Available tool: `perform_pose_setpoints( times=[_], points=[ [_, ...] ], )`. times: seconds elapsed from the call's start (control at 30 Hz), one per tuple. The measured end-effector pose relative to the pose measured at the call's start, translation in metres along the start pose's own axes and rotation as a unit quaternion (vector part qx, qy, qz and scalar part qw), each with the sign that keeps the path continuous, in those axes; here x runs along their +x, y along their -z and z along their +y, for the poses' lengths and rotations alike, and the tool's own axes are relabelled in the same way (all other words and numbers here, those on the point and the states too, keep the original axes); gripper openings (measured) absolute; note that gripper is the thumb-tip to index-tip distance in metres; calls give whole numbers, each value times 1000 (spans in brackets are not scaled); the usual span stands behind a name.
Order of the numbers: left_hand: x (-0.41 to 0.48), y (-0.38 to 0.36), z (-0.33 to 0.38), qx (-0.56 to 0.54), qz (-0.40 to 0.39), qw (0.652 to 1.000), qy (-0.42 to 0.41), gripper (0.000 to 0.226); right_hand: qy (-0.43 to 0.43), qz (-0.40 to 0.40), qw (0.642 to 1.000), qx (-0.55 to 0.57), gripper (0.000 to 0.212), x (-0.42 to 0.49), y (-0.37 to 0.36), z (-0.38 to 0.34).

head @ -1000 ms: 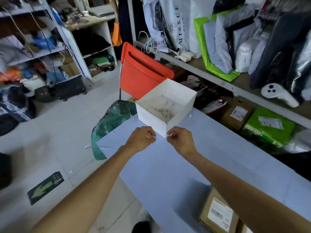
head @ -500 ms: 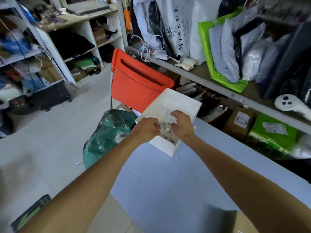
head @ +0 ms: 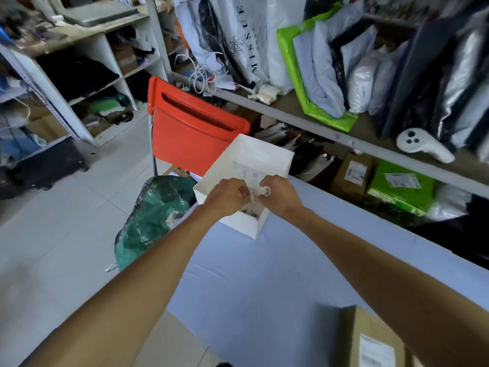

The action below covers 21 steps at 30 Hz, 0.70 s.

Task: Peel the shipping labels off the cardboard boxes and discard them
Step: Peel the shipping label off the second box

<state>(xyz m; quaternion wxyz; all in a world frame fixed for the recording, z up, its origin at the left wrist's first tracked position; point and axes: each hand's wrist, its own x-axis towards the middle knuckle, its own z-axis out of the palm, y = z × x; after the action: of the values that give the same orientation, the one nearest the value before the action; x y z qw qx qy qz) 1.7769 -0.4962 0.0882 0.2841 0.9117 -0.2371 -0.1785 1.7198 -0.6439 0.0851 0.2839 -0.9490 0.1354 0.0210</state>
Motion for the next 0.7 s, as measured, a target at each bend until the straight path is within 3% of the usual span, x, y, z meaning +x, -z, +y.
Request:
perform_pose_setpoints(
  times=[0.17,0.33,0.5,0.7],
  points=[
    [-7,-31,21,-4,-36,999,-18,12,-22,21,1000,-3,45,-35,10,18],
    [-10,-83,72,-31,-88,994,-64,10,-101,45,993,-35,45,-88,38,74],
    [-43,-138,124,-6,-129,983,-129,10,-178,48,982,-27,44,-164,58,140],
    [-110,-199,179,7,-163,973,-162,11,-211,72,975,-16,46,-261,69,197]
  ],
)
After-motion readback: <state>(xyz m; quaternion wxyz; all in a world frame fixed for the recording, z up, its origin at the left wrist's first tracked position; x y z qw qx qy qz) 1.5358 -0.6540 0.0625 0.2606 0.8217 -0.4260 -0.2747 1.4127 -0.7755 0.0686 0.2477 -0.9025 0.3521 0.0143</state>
